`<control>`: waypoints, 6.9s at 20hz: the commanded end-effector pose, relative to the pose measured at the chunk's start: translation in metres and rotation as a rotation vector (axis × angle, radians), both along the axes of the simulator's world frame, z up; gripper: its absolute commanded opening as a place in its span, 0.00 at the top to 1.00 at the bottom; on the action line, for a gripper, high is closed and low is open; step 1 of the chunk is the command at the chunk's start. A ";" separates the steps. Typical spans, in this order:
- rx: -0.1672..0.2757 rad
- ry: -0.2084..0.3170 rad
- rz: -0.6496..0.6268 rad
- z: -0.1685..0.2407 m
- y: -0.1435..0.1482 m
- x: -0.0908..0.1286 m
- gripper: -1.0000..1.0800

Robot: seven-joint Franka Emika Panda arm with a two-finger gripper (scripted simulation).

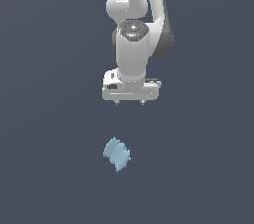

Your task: Pick up the object and move it to a goal position.

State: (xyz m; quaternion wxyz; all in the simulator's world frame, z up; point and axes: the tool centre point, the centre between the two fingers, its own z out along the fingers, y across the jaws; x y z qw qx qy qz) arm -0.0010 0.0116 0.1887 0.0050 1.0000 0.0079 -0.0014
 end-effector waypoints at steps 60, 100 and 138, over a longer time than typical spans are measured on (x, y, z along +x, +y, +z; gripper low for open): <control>0.010 0.002 0.756 -0.095 -0.044 0.147 0.04; 0.006 -0.011 0.766 -0.137 -0.043 0.151 1.00; 0.005 -0.003 0.766 -0.001 0.069 -0.004 1.00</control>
